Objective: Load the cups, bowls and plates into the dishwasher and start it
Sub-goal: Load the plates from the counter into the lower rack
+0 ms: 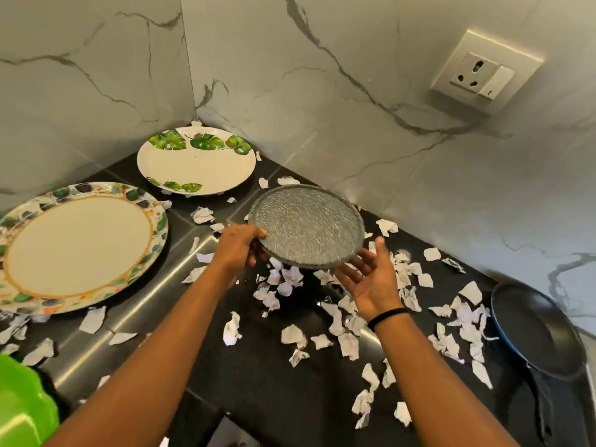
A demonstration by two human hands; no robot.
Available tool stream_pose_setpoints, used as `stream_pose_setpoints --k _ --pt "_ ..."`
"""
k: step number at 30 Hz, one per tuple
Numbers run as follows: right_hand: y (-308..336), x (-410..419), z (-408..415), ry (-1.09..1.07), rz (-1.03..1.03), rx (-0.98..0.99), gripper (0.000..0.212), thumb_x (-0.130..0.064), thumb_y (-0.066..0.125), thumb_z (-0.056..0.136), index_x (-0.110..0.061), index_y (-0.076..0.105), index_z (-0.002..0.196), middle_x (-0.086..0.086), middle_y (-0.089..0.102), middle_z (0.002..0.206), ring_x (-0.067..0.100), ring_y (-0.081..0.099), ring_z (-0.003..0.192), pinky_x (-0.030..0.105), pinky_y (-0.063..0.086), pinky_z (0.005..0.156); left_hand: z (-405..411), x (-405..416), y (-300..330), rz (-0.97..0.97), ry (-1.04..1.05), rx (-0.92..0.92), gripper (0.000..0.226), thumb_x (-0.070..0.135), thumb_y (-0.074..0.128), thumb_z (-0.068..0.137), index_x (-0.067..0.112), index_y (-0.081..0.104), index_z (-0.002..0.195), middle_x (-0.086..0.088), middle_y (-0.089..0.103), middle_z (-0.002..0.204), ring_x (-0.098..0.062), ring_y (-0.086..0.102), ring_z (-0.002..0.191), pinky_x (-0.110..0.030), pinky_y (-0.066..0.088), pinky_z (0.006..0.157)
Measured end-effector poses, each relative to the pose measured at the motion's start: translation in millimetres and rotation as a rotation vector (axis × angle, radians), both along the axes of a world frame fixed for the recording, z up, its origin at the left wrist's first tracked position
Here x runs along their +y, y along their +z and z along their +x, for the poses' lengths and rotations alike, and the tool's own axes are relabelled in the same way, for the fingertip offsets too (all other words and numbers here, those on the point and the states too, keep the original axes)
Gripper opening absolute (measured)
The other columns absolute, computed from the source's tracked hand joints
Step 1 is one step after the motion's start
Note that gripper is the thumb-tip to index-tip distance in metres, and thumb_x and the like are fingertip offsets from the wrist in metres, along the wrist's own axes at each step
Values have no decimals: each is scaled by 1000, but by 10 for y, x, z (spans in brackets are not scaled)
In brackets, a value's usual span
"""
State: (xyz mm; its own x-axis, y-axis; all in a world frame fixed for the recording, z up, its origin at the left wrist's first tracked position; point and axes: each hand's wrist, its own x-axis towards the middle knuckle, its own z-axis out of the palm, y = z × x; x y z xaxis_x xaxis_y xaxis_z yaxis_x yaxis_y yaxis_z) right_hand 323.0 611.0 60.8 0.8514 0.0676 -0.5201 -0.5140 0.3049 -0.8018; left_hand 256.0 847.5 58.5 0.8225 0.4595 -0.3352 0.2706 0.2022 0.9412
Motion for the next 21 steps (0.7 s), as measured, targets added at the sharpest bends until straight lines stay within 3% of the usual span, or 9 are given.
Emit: stream_pose_setpoints --k 3,5,8,11,15,18,21 --pt "3 -2 -156 -4 -15 4 55 -58 52 95 -10 66 119 12 72 110 31 69 102 47 57 88 -288 -41 -51 42 -133 17 31 6 56 94 10 51 64 -5 48 46 -12 45 32 -20 31 37" --pt "-69 -82 -287 -37 -76 -2 56 -48 64 87 -6 66 124 17 71 119 38 64 115 56 51 99 -449 -60 -131 39 -251 26 23 8 56 95 9 55 72 -5 57 53 -17 56 43 -26 41 45" --pt "-195 -290 -486 -113 -196 7 48 -30 68 84 0 66 122 20 69 121 40 63 116 59 51 98 -576 -126 -307 -20 -336 75 12 8 55 98 0 58 89 -16 61 80 -25 63 66 -32 57 52" --pt "-224 -480 -756 -186 -231 32 35 -14 61 91 6 63 119 26 65 125 42 62 116 61 48 100 -650 -340 -433 -101 -336 88 11 6 54 98 -4 60 99 -17 63 92 -28 63 81 -35 60 57" --pt "-230 -820 -1130 -264 -236 54 16 -2 51 97 -1 65 105 23 67 118 33 63 106 54 49 102 -759 -742 -439 -147 -358 84 19 2 51 98 11 65 89 -8 70 89 -19 65 77 -34 57 66" --pt "-202 -1214 -1414 -304 -260 40 20 4 47 99 -4 66 100 15 69 105 29 65 100 50 52 97 -826 -1062 -421 -139 -435 97 16 2 54 97 10 68 95 -10 71 90 -20 66 71 -32 56 60" --pt "-182 -1709 -1780 -392 -282 39 22 5 46 99 -2 66 105 17 69 110 30 65 103 49 54 95 -911 -1509 -358 -119 -553 103 16 0 54 96 7 67 99 -4 71 80 -12 66 57 -26 55 50"
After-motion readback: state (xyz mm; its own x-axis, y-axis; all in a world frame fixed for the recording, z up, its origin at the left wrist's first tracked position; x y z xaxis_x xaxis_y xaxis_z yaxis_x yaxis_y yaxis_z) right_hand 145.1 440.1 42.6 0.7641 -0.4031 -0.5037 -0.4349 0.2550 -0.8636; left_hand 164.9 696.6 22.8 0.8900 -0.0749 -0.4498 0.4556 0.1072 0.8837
